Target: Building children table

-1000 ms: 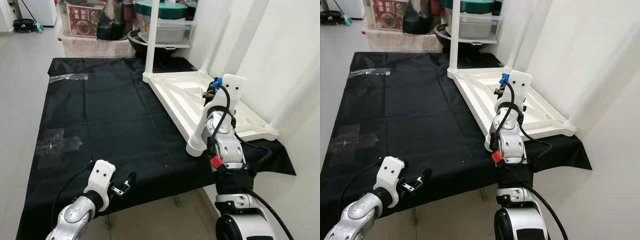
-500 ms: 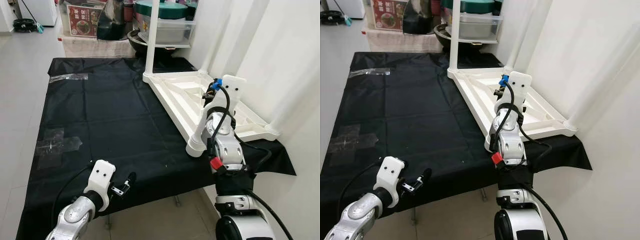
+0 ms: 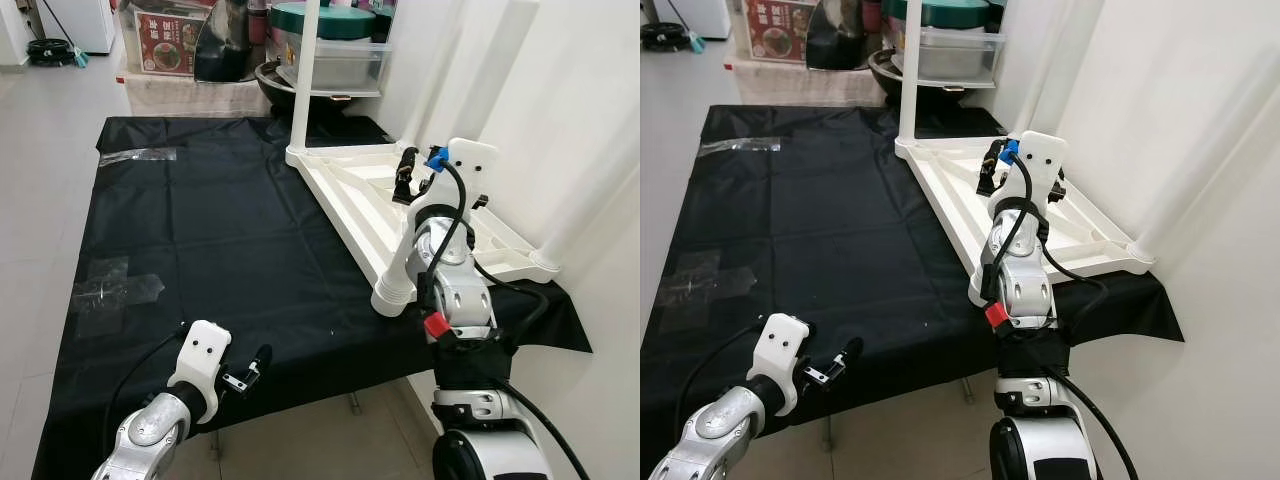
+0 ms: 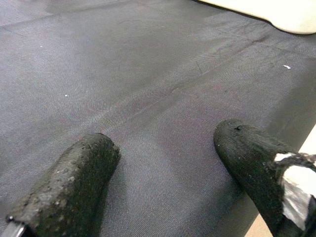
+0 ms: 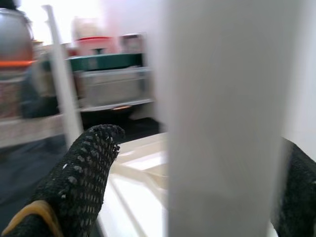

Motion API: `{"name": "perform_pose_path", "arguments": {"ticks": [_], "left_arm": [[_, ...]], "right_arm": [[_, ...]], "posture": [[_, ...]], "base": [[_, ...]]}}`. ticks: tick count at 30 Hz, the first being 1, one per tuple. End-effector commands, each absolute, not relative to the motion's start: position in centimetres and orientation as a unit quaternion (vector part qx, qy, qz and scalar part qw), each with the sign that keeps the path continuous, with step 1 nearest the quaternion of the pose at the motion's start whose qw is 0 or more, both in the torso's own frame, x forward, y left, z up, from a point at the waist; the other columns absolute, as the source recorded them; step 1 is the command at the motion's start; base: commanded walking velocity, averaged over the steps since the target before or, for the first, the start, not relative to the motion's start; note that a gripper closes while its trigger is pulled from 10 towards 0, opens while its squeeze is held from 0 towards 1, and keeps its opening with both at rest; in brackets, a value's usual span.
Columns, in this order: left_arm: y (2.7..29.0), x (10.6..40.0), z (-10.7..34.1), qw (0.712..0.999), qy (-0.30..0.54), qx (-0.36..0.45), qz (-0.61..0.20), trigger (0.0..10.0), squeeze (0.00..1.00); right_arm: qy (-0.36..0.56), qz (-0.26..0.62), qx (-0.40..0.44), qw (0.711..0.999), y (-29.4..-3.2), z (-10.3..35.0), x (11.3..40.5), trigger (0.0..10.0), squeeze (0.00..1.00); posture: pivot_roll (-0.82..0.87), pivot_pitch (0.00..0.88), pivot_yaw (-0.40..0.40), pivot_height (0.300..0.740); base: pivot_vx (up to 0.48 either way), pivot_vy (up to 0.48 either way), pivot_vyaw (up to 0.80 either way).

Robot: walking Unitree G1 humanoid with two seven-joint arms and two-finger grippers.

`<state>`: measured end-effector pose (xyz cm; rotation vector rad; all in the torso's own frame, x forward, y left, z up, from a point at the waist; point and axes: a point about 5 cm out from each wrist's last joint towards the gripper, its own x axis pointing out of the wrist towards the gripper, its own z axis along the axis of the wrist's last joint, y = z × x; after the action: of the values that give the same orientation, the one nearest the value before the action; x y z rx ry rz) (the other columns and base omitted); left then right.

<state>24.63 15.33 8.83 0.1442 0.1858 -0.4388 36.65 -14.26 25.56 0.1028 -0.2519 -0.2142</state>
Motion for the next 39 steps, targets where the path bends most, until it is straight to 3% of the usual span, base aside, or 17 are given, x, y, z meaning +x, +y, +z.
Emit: {"name": "perform_pose_path", "arguments": {"ticks": [1, 6, 7, 9, 10, 19, 24, 25, 26, 30, 36, 37, 39], "left_arm": [[15.1, 24.2, 7.7, 0.964, 0.12, 0.071, -0.224, 10.0, 0.0], [15.3, 24.3, 7.8, 0.965, 0.12, 0.072, -0.223, 10.0, 0.0], [15.3, 24.3, 7.7, 0.965, 0.12, 0.072, -0.223, 10.0, 0.0], [15.3, 24.3, 7.7, 0.965, 0.12, 0.072, -0.223, 10.0, 0.0], [15.2, 24.3, 7.7, 0.965, 0.12, 0.071, -0.223, 10.0, 0.0], [15.2, 24.5, 7.8, 0.965, 0.119, 0.072, -0.224, 10.0, 0.0], [15.4, 24.5, 7.9, 0.965, 0.118, 0.074, -0.222, 10.0, 0.0], [15.3, 24.5, 7.9, 0.965, 0.118, 0.074, -0.222, 10.0, 0.0], [15.3, 24.5, 7.8, 0.965, 0.118, 0.073, -0.223, 10.0, 0.0], [15.3, 24.4, 7.8, 0.965, 0.118, 0.073, -0.224, 10.0, 0.0], [15.4, 24.3, 7.9, 0.965, 0.118, 0.072, -0.222, 10.0, 0.0], [15.4, 24.3, 7.9, 0.965, 0.118, 0.072, -0.222, 10.0, 0.0], [15.3, 24.2, 7.8, 0.965, 0.119, 0.071, -0.223, 10.0, 0.0]], "right_arm": [[-0.119, -0.072, 0.042, 0.989, -14.9, 25.7, 36.9, 10.0, 1.0], [-0.088, 0.053, -0.018, 0.995, -17.3, 25.2, 37.8, 10.0, 1.0], [-0.074, 0.09, -0.035, 0.993, -17.9, 25.0, 37.9, 10.0, 0.69], [-0.063, 0.113, -0.044, 0.991, -18.3, 24.9, 38.0, 10.0, 0.69], [-0.058, 0.128, -0.055, 0.988, -18.7, 24.9, 38.1, 10.0, 0.0], [-0.017, 0.195, -0.078, 0.978, -21.0, 24.9, 38.5, 10.0, 0.0], [-0.012, 0.281, -0.063, 0.957, -21.7, 25.7, 38.3, 10.0, 0.0], [-0.008, 0.305, -0.063, 0.95, -21.9, 25.8, 38.2, 5.5, 0.0], [-0.002, 0.324, -0.064, 0.944, -22.2, 25.8, 38.2, 0.0, 0.0], [0.011, 0.319, -0.059, 0.946, -22.7, 25.7, 38.4, 0.0, 0.0], [0.028, 0.235, -0.076, 0.969, -22.8, 24.8, 39.2, 0.0, 0.0], [0.025, 0.132, -0.066, 0.989, -23.0, 24.2, 39.7, 0.0, 0.0], [0.022, -0.039, -0.017, 0.999, -23.3, 23.0, 39.7, 0.0, 0.0]], "posture": [[0.05, 0.0, -0.153, 0.74], [0.05, 0.0, -0.151, 0.74], [0.04, 0.0, -0.15, 0.74], [0.04, 0.0, -0.15, 0.74], [0.04, 0.0, -0.149, 0.74], [0.05, 0.0, -0.147, 0.74], [0.05, 0.0, -0.15, 0.74], [0.06, 0.0, -0.154, 0.74], [0.06, 0.0, -0.155, 0.74], [0.06, 0.0, -0.159, 0.74], [0.07, 0.0, -0.16, 0.74], [0.06, 0.0, -0.158, 0.74], [0.06, 0.0, -0.156, 0.74]], "base": [[0.0, 0.0, 0.0], [0.0, 0.0, 0.0], [0.0, 0.0, 0.0], [0.0, 0.0, 0.0], [0.0, 0.0, 0.0], [0.0, 0.0, 0.0], [0.0, 0.0, 0.0], [0.0, 0.0, 0.0], [0.0, 0.0, 0.0], [0.0, 0.0, 0.0], [0.0, 0.0, 0.0], [0.0, 0.0, 0.0], [0.0, 0.0, 0.0]]}}
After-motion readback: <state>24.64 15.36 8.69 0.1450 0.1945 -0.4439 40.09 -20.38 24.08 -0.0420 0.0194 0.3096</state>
